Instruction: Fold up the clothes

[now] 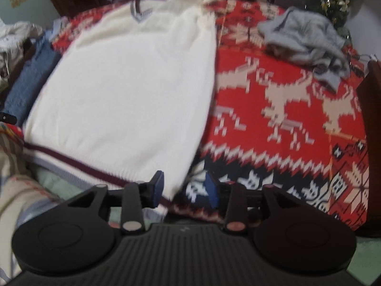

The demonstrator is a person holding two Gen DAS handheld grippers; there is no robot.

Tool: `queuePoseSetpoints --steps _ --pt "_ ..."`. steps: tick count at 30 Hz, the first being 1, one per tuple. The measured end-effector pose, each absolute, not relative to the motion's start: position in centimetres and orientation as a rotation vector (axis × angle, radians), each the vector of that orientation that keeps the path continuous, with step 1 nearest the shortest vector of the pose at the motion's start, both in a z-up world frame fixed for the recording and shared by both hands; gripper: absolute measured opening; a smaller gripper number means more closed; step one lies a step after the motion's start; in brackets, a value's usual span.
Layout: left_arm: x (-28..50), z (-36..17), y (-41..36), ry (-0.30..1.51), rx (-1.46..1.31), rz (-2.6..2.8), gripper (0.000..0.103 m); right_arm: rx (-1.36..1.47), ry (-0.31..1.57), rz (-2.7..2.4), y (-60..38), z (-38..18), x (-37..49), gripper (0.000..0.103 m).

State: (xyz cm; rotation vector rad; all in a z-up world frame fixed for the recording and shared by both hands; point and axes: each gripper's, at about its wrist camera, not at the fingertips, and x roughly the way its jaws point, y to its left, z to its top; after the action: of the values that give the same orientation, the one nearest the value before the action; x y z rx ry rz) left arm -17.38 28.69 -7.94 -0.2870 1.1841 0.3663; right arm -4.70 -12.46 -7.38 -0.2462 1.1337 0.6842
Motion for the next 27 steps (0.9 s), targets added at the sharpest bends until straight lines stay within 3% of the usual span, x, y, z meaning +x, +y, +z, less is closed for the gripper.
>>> queuePoseSetpoints --steps 5,9,11,13,19,24,27 --pt "-13.6 -5.4 30.4 1.073 -0.277 0.376 0.045 -0.171 1.034 0.684 -10.9 -4.4 -2.1 0.074" --pt "-10.2 -5.3 31.7 1.007 -0.221 0.365 0.054 -0.156 0.964 0.682 -8.5 -3.1 0.2 0.087" --pt "-8.1 -5.4 32.2 0.991 -0.164 0.331 0.055 -0.172 0.916 0.674 -7.1 -2.7 1.4 0.102" --pt "-5.6 -5.7 32.7 0.990 -0.088 0.292 0.061 -0.191 0.883 0.675 -5.9 -2.6 3.2 0.102" --pt "1.7 -6.2 34.8 0.895 0.055 0.159 0.061 -0.236 0.831 0.733 -2.0 -2.9 9.8 0.102" --pt "10.0 -8.4 36.1 0.932 0.098 0.075 0.061 -0.296 0.791 0.722 1.5 -4.1 16.7 0.102" --pt "14.3 -9.3 37.0 0.942 0.076 0.053 0.055 -0.266 0.794 0.732 3.8 -4.5 21.1 0.099"
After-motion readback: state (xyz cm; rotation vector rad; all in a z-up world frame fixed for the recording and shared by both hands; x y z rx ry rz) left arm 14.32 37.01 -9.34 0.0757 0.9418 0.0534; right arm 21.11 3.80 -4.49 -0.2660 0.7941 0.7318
